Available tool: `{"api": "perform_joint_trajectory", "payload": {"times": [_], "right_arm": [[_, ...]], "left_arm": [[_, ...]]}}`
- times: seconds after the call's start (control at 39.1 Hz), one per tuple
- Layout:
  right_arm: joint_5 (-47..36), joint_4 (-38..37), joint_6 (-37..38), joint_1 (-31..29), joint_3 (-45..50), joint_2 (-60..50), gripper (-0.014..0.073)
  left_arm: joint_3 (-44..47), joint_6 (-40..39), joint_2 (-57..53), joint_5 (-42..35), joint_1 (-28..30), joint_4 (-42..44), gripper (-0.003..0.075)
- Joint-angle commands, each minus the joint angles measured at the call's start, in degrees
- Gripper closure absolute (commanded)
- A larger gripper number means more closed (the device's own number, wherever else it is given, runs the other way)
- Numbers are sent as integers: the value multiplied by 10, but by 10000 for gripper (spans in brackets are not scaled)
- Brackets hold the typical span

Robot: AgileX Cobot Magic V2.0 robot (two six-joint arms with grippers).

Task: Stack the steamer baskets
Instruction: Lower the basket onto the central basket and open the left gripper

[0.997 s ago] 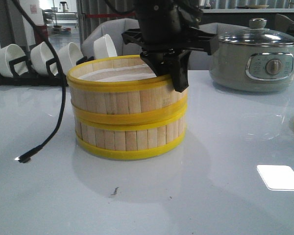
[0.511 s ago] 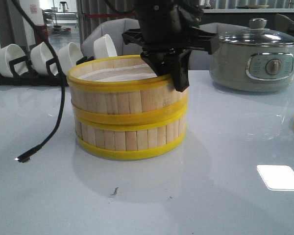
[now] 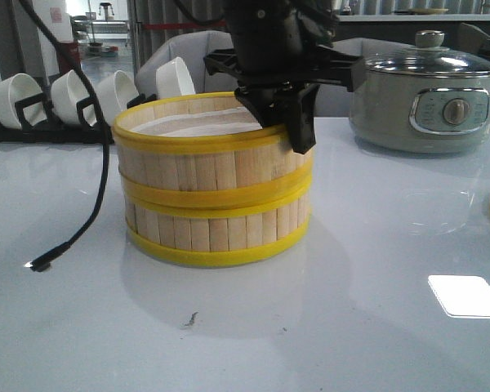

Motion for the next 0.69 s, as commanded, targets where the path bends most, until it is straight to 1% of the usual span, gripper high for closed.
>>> {"api": "perform_joint_trajectory", "payload": {"times": [0.0,0.1,0.36,0.41,0.49,0.66], "right_arm": [[-37,0,1,1,-20,-4,169],[-37,0,1,1,-20,-4,169],[-37,0,1,1,-20,-4,169],[-37,0,1,1,-20,-4,169],[-37,0,1,1,-20,-4,169],[-37,0,1,1,-20,-4,169]], "left_arm": [[-16,-3,-39,-40,-3,-25,619],[-16,-3,-39,-41,-3,-25,576],[-16,-3,-45,-49,-3,-25,398],[-16,-3,-48,-49,-3,-25,372],[-16,-3,-48,-49,-3,-25,357],[-16,-3,-48,-47,-3,-24,358]]}}
